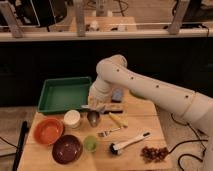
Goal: Place towel in metal cup
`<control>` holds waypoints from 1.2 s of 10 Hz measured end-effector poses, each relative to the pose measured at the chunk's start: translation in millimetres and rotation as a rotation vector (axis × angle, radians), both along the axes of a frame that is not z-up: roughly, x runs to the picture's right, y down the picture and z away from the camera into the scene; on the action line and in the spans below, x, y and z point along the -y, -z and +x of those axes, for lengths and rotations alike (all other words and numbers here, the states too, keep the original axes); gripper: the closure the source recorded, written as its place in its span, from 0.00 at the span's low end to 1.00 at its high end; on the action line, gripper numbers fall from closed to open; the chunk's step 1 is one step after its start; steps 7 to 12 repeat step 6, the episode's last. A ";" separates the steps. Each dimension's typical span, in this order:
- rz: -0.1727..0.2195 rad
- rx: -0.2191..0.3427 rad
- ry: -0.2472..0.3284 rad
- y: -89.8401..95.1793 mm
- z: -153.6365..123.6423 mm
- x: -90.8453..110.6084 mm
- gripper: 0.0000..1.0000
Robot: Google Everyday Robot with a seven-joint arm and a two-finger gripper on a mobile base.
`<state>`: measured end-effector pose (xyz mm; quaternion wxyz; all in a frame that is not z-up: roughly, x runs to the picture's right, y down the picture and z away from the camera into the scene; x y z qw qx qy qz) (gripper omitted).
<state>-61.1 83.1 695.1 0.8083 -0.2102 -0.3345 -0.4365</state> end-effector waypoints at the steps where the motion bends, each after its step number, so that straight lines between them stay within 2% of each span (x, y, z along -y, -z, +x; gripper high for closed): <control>1: -0.005 0.003 0.011 4.6 -4.1 1.7 0.97; 3: -0.043 0.003 0.040 13.1 -14.2 -0.8 0.97; 6: -0.103 -0.003 0.063 16.3 -20.8 -8.7 0.97; 12: -0.103 -0.003 0.063 16.3 -20.8 -8.7 0.97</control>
